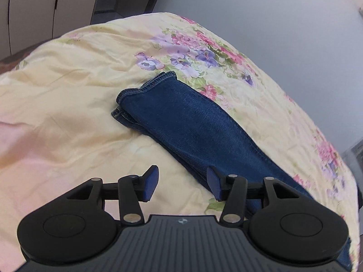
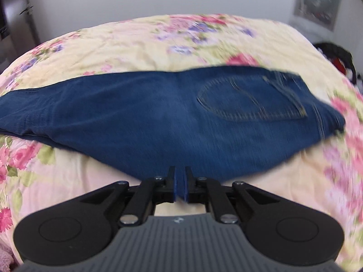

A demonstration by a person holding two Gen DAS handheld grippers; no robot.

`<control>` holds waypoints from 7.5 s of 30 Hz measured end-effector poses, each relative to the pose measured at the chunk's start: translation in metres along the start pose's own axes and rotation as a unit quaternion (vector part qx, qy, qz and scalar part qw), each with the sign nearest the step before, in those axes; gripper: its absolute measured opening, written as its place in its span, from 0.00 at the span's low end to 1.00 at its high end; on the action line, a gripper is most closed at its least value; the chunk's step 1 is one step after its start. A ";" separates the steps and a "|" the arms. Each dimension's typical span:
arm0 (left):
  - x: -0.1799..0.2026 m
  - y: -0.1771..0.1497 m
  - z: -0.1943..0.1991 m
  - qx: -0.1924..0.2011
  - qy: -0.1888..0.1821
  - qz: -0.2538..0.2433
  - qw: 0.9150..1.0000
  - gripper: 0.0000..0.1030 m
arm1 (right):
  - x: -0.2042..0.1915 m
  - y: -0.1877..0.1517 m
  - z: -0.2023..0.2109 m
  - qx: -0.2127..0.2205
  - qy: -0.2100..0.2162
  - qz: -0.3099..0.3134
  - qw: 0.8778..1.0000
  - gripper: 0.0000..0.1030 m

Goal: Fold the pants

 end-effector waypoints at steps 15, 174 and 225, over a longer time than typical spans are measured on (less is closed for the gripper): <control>-0.063 0.019 -0.065 0.015 -0.050 0.180 0.982 0.61 | -0.088 0.087 -0.095 -0.018 0.076 0.114 0.990 0.03; 0.316 -0.139 -0.076 -0.049 -0.031 -0.367 0.928 0.67 | 0.147 0.263 0.081 0.101 -0.010 0.036 0.994 0.09; 0.394 -0.175 -0.213 -0.098 -0.030 -0.377 0.921 0.30 | 0.248 0.133 -0.129 -0.004 -0.075 -0.036 0.996 0.09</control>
Point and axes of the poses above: each gripper's, at about its wrist camera, not at the fingertips, and z roughly against the way its jaws point, x to its right, y to its top, the point moved 2 cm from there along -z, roughly the way its jaws point, and after that the axes turned 1 degree about x, right-handed, at the moved point
